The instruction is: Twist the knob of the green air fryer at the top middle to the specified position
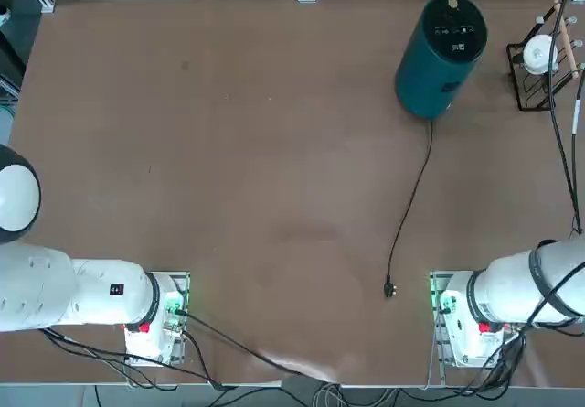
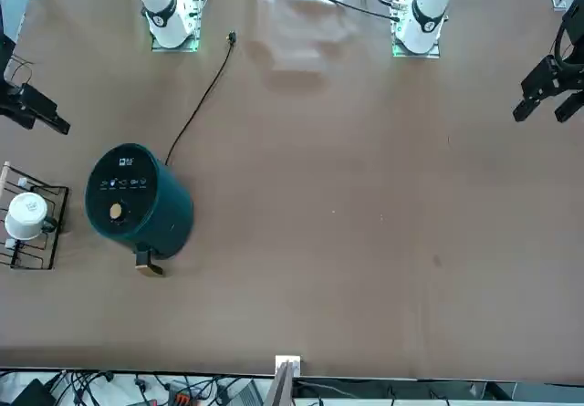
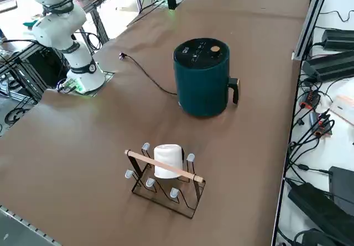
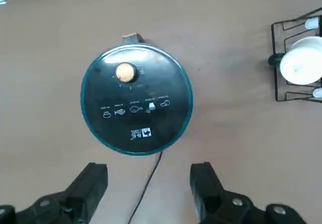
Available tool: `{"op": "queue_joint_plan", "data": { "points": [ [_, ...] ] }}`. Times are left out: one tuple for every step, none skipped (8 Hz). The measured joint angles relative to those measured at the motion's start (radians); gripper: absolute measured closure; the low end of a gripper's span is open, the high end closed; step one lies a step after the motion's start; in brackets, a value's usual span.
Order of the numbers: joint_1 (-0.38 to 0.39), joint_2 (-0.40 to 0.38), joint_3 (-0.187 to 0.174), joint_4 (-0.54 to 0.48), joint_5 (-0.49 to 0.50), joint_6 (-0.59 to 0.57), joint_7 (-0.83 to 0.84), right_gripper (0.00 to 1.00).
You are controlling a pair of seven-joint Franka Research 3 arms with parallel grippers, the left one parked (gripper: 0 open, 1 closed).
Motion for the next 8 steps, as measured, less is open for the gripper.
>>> {"op": "queue_joint_plan", "data": {
  "points": [
    [-0.002, -0.009, -0.004, -0.033, 0.0, 0.031, 0.006, 0.0],
    [-0.003, -0.032, -0.008, -0.093, 0.0, 0.092, 0.006, 0.0],
    [-0.004, -0.056, -0.008, -0.134, 0.0, 0.121, 0.006, 0.0],
    [-0.004, -0.069, -0.008, -0.14, 0.0, 0.116, 0.006, 0.0],
    [-0.005, -0.074, -0.008, -0.137, 0.0, 0.111, 0.006, 0.0],
    [-0.005, -0.076, -0.008, -0.136, 0.0, 0.11, 0.006, 0.0],
    [-0.006, -0.076, -0.008, -0.136, 0.0, 0.11, 0.006, 0.0],
    [-0.006, -0.077, -0.008, -0.136, 0.0, 0.109, 0.006, 0.0]
  ]
}}
